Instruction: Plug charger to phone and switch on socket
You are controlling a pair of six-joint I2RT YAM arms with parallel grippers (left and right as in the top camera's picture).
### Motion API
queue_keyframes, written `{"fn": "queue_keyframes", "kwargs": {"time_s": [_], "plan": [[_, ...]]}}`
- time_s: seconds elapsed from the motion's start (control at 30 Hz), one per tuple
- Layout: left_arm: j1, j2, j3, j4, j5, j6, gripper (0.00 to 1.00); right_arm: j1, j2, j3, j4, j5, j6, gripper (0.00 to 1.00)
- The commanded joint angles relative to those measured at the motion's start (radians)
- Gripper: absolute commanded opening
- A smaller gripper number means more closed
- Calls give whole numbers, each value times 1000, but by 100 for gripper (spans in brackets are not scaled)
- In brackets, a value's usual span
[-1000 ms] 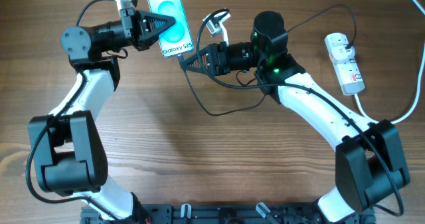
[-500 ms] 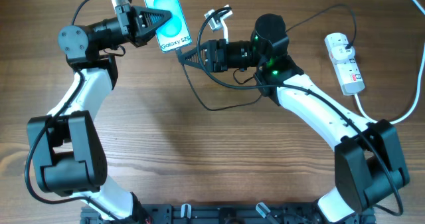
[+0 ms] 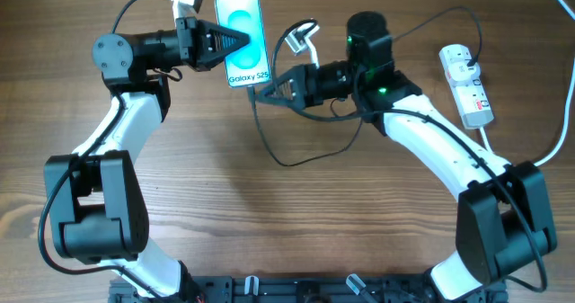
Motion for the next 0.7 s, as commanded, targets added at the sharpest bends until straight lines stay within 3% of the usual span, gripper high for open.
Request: {"fn": "queue_keyframes", "kwargs": {"time_s": [0.0, 0.13, 0.27, 0.4, 0.43, 0.67], "plan": [[2, -10, 2, 7, -50, 23, 4, 27, -3, 8, 7, 8, -78, 69], [2, -10, 2, 7, -49, 24, 4, 41, -3, 8, 8, 33, -77, 38], [2, -9, 2, 7, -49, 39, 4, 41, -3, 8, 12, 60, -74, 37], [2, -9, 2, 7, -48, 40, 4, 41, -3, 8, 37, 104, -39, 16], [2, -9, 2, 7, -46, 42, 4, 41, -3, 8, 43, 108, -28, 4], [2, -9, 2, 7, 10, 55, 4, 39, -3, 8, 172, 140, 111, 4]]}}
